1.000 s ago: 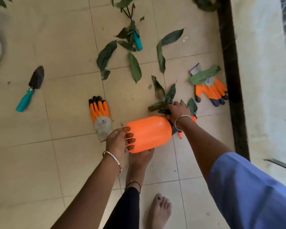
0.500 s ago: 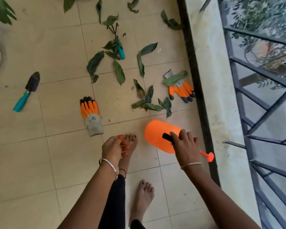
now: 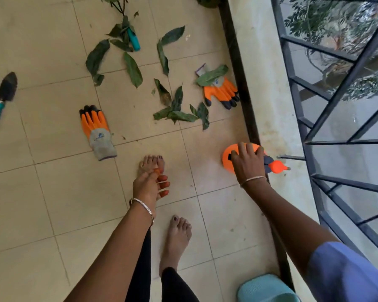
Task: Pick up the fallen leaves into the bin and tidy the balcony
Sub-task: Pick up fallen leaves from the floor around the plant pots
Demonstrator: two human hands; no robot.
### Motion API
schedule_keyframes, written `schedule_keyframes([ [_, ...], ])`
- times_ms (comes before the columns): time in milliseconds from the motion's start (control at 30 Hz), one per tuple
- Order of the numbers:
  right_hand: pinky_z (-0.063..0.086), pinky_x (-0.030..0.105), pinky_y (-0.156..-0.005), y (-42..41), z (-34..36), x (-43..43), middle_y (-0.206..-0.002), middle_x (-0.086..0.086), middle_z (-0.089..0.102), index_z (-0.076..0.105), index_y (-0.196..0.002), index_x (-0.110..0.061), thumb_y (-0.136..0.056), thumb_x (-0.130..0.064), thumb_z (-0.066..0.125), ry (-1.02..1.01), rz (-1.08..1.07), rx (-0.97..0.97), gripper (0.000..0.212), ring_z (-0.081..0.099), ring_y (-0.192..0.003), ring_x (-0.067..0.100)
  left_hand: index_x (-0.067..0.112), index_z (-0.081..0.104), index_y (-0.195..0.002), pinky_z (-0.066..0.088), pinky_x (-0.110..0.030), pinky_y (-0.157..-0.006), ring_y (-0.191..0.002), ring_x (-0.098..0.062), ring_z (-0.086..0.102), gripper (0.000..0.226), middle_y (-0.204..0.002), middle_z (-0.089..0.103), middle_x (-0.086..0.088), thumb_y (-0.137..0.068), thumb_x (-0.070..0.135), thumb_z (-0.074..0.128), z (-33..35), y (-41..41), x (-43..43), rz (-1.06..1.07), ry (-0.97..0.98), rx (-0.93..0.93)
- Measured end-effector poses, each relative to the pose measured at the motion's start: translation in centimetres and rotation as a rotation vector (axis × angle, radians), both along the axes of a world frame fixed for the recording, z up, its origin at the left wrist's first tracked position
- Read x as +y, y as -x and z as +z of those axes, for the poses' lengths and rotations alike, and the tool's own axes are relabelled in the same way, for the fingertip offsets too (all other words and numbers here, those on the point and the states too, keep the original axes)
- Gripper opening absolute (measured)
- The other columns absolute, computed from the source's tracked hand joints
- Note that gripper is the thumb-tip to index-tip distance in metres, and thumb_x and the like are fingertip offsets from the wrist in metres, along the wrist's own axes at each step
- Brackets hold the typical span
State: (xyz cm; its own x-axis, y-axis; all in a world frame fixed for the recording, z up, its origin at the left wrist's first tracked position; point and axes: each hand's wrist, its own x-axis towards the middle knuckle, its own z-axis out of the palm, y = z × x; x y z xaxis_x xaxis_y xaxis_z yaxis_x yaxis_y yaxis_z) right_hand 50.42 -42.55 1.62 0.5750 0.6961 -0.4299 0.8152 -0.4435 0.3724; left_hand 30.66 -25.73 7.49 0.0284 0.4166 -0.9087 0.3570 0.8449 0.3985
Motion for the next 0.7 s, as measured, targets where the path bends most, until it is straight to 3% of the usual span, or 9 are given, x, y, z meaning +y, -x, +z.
schedule_keyframes([
  [133, 0.047, 0.049, -0.078, 0.4, -0.1, 0.4, -0.091, 0.013, 0.060, 0.069, -0.078, -0.009, -0.075, -0.008, 0.071, 0.072, -0.054, 0.042, 0.003, 0.059, -0.088, 0.035, 0.014, 0.064, -0.085, 0.047, -0.022, -0.048, -0.062, -0.018, 0.057, 0.015, -0.072, 0.059, -0.004, -0.096, 0.011, 0.055, 0.5, 0.3, 0.2, 0.008, -0.004, 0.009],
  [300, 0.044, 0.056, -0.086, 0.8, 1.4, 2.0, -0.096, 0.018, 0.059, 0.067, -0.089, -0.003, -0.075, -0.003, 0.064, -0.018, -0.117, 0.034, 0.014, 0.056, -0.093, 0.039, 0.014, 0.063, -0.087, 0.045, -0.027, -0.054, -0.063, -0.017, 0.057, 0.011, -0.074, 0.060, -0.005, -0.095, 0.012, 0.056, 1.2, 0.9, 2.3, 0.052, -0.047, 0.004],
  [433, 0.037, 0.056, -0.092, 2.0, 1.7, 4.7, -0.112, 0.017, 0.058, 0.064, -0.103, -0.008, -0.077, -0.007, 0.068, -0.128, -0.057, 0.095, 0.027, 0.052, -0.102, 0.038, 0.011, 0.064, -0.089, 0.044, -0.028, -0.059, -0.063, -0.018, 0.056, 0.013, -0.073, 0.060, -0.004, -0.097, 0.010, 0.053, 0.9, 1.7, 5.3, 0.109, -0.078, 0.014],
  [600, 0.041, 0.042, -0.075, 5.6, -1.3, 10.1, -0.096, 0.002, 0.064, 0.069, -0.095, -0.021, -0.076, -0.017, 0.076, -0.305, -0.122, 0.333, 0.020, 0.057, -0.092, 0.030, 0.008, 0.063, -0.102, 0.047, -0.030, -0.063, -0.066, -0.020, 0.058, 0.011, -0.077, 0.060, -0.006, -0.095, 0.011, 0.056, -2.3, 3.8, 9.6, 0.211, -0.082, 0.021],
  [700, 0.040, 0.038, -0.074, 8.5, -4.7, 14.4, -0.093, -0.003, 0.068, 0.069, -0.096, -0.025, -0.082, -0.023, 0.072, -0.369, -0.140, 0.527, 0.014, 0.061, -0.091, 0.027, 0.009, 0.062, -0.094, 0.046, -0.029, -0.060, -0.063, -0.021, 0.057, 0.006, -0.074, 0.059, -0.007, -0.095, 0.010, 0.057, -5.8, 5.3, 12.4, 0.259, -0.103, 0.052],
])
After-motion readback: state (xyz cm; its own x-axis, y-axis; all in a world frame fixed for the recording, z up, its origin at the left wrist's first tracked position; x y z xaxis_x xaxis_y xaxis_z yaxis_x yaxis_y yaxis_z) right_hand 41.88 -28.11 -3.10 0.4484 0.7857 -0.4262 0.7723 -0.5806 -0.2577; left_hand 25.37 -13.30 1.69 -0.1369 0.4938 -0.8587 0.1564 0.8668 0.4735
